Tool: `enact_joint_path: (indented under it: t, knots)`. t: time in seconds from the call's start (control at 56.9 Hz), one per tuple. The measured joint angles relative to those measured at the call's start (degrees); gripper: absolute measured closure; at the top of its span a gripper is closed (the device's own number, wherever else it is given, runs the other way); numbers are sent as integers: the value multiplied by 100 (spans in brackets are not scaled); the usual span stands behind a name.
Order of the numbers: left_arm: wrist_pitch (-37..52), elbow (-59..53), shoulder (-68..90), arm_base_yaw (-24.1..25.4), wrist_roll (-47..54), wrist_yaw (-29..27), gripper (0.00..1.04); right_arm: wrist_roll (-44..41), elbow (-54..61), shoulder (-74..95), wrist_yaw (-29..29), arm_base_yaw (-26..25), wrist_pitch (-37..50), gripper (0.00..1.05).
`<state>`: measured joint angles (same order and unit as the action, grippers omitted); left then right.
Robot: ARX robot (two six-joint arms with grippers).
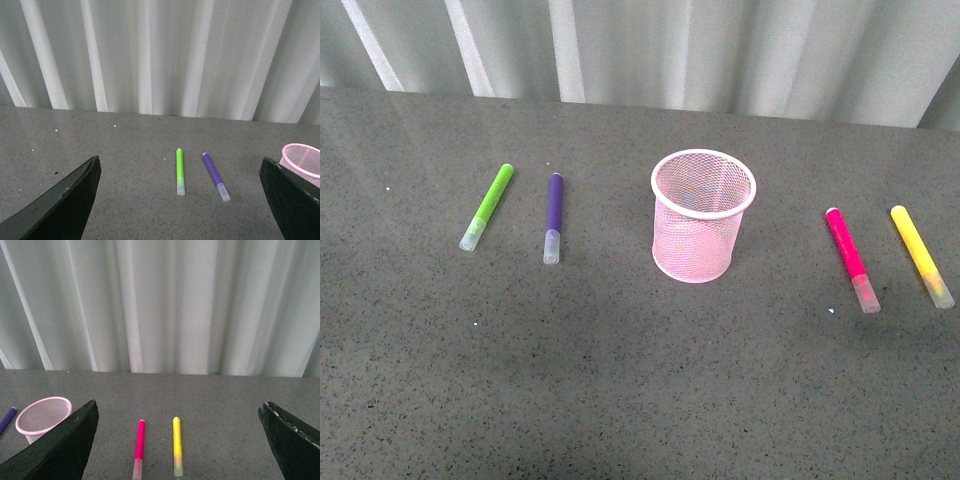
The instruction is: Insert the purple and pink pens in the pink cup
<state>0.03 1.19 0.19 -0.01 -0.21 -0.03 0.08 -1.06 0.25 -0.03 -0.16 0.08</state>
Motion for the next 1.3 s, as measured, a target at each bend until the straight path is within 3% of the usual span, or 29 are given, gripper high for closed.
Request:
enact_joint_path:
  t: [1.141,1.229,1.3]
  knots:
    - [-2,2,0,0,0,0,7,-2,0,0,0,0,0,7]
    - [-984,509,883,-286,-35,-177,7,-2,0,0,0,0,0,7]
    - [-717,839,1711,-538,-79,-306,7,-2,0,-2,2,0,2,7]
